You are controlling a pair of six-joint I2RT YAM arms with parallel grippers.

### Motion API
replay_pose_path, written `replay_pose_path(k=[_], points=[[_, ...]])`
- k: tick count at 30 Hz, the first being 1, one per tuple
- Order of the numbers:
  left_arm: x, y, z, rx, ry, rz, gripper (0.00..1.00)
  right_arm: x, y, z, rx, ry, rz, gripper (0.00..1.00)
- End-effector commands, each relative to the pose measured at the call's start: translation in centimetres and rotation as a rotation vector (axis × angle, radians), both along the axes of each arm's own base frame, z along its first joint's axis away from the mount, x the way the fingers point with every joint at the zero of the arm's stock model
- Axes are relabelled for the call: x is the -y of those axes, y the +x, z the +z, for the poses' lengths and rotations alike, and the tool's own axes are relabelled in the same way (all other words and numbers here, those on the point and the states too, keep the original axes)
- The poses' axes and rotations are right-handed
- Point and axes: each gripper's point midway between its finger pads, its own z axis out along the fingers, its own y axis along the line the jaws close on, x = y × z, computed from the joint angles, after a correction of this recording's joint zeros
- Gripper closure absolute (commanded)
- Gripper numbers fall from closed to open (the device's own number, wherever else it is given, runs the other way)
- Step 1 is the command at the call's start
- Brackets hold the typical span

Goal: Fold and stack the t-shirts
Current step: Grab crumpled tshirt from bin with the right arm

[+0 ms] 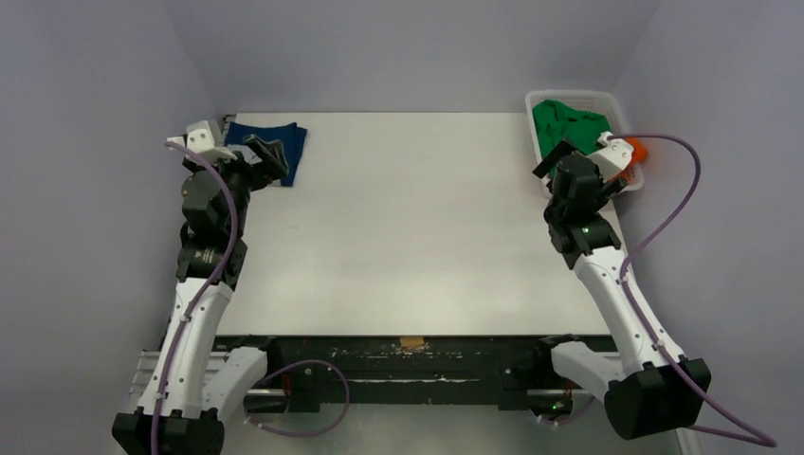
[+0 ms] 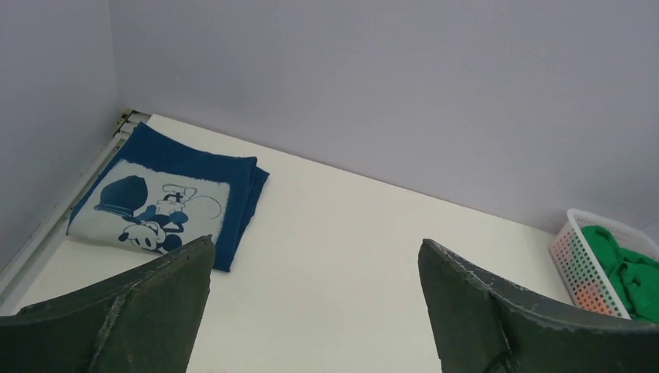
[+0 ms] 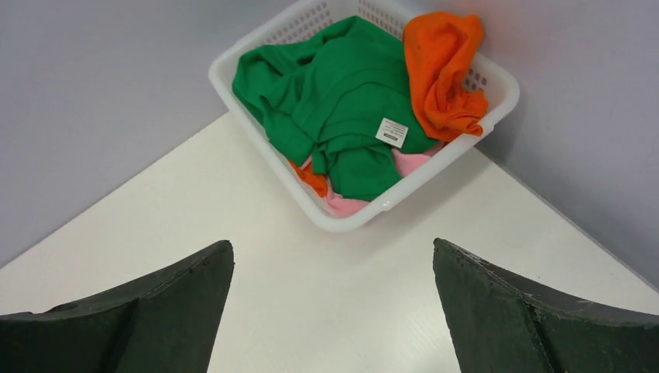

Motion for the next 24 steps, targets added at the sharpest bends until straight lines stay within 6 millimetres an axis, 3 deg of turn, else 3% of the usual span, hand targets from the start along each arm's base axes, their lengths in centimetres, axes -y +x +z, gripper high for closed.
replay_pose_path(k=[1,3,6,10,14,17,24], points=[[0.1,-1.0,1.5,-0.002,-0.051,0.002,0.00,0.6,-0.1,1.7,0.005,0.001,-0.050,0.01],[0.3,-1.2,1.5,-0.033,-0.027,-0.017,0.00,-0.3,1.2,1.9,-0.029,-0.012,0.008,0.01],[0.1,-1.5,0.9,-0.050,-0.027,-0.004,0.00,0.1,3.0,2.2,-0.104,-0.083,-0.012,0.01],[0.4,-2.1,-0.2,-0.055,-0.032,-0.020,0.00,0.7,7.1,1.6,-0.220,-0.101,0.000,0.01],[0.3,-2.6,-1.3,-0.070,-0.037,-0.016,0.00,3.4,11.7,1.2,-0.224,-0.025,0.019,0.01],[0.2,-2.6,-2.0,-0.096,-0.038,-0.009,0.00,6.0,15.3,-0.8,-0.249,0.029,0.020,0.01],[0.5,-2.3,-3.8,-0.160,-0.064,-0.014,0.00,6.4,22.1,-6.3,-0.365,0.065,0.169,0.21]])
